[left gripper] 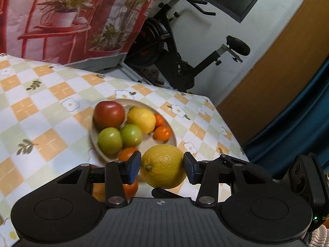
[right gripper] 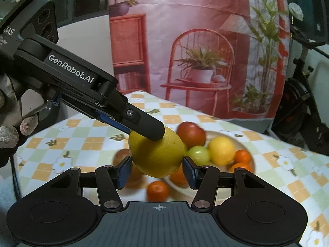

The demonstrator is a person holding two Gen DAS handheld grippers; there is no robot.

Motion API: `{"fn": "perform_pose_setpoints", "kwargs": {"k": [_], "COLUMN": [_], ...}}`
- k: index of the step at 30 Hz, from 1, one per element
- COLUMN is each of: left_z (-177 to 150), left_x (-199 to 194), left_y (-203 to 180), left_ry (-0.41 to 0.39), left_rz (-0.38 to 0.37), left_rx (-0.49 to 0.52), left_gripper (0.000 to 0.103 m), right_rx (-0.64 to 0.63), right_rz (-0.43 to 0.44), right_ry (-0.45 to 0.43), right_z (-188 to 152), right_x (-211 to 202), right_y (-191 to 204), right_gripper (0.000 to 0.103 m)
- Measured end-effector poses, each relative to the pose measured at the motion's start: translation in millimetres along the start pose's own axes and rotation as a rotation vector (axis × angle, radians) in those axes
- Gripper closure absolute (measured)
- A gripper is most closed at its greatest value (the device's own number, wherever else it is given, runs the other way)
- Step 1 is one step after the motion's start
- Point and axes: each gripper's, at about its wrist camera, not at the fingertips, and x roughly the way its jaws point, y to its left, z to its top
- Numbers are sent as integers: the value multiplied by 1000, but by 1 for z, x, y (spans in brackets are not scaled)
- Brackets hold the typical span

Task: Organize fruits
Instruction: 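Lift the grapefruit with the left gripper and carry it over the plate, then lower the grapefruit onto the plate and open the left gripper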

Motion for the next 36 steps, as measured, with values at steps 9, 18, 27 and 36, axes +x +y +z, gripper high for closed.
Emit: {"fn": "perform_pose_setpoints", "kwargs": {"k": [9,18,27,36], "left_z": [15,28,33,35], "left_x": [57,102,123,119], "left_y": [-1,7,9,10], "left_ry": [79,141,175,160], "left_rz": [-2,27,49,56], "left_rx": [0,-8,-8,-7], "left_gripper": [55,56,58,62], "right_rx": [11,34,50,63], "right_rz": [-23,-37,-57,-83], "right_ry": [64,122,157,165], "right_z": [-9,-22,-28,-26], "right_x": [24,58,77,85], "right_y": [-47,-81,-97,-99], "right_gripper": [53,53,53,53]}}
